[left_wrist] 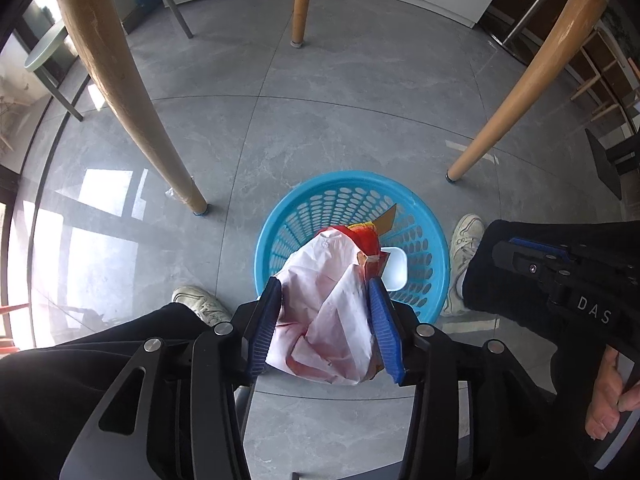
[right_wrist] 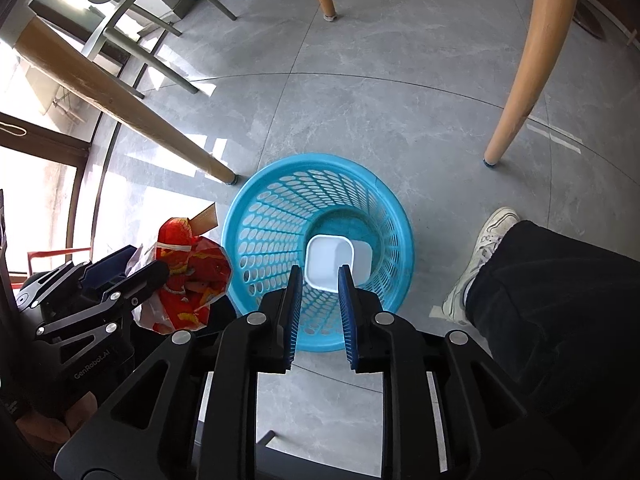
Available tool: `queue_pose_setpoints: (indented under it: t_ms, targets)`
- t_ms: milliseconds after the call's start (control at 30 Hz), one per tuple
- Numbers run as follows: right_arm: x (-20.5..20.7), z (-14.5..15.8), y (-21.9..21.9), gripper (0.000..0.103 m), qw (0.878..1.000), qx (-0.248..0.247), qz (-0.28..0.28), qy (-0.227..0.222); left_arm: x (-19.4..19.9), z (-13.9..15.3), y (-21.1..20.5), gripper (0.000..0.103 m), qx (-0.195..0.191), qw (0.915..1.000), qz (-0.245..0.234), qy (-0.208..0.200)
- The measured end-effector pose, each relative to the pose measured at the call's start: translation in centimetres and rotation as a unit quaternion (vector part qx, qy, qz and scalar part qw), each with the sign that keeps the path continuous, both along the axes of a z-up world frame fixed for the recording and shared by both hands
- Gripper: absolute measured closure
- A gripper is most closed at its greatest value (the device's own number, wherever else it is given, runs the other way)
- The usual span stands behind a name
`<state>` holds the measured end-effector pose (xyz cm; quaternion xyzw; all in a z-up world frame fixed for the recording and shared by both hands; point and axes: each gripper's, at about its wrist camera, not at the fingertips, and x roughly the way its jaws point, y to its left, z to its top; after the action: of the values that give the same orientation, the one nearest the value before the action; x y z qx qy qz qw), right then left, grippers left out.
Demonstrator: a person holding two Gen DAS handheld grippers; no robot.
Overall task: Collect trash
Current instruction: 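Open left tool to drop the snack bag while right tool drops the cup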
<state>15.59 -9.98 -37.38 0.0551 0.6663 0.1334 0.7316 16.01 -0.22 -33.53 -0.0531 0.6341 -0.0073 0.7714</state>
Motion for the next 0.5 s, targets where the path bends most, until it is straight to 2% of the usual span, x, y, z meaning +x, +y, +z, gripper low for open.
queue_pose_setpoints:
  t_ms: [67,167,300,333,500]
  targets:
    - [0.0,0.1,-0.1,0.085,1.0,0.001,-0.003,-0.002,0.0,0.1,0.3,0.057,-0.003,1.0,0.005,-0.002]
    - [-0.1,0.1,-0.5,0.084,1.0,0.004,-0.01,0.0,0.0,0.2,0.5,0.047,-0.012,0.9999,0.01,-0.005]
    - [-0.2,0.4,-0.7,0.081,1.0,0.002,-0.013,-0.003,-0.1,0.4,0.3,0.047,-0.006,0.9999,0.009,-0.009]
    - [-0.3,0.6,-0.7,0.077,1.0,0.001,-0.012,-0.004,-0.2,0.5,0.5,0.047,-0.007,0.9999,0.011,-0.01]
    - [-0.9,1.5,-1.2,0.076,1.0,-0.003,-0.012,-0.011,-0.8,0.8,0.6,0.047,-0.009,0.9998,0.015,-0.002]
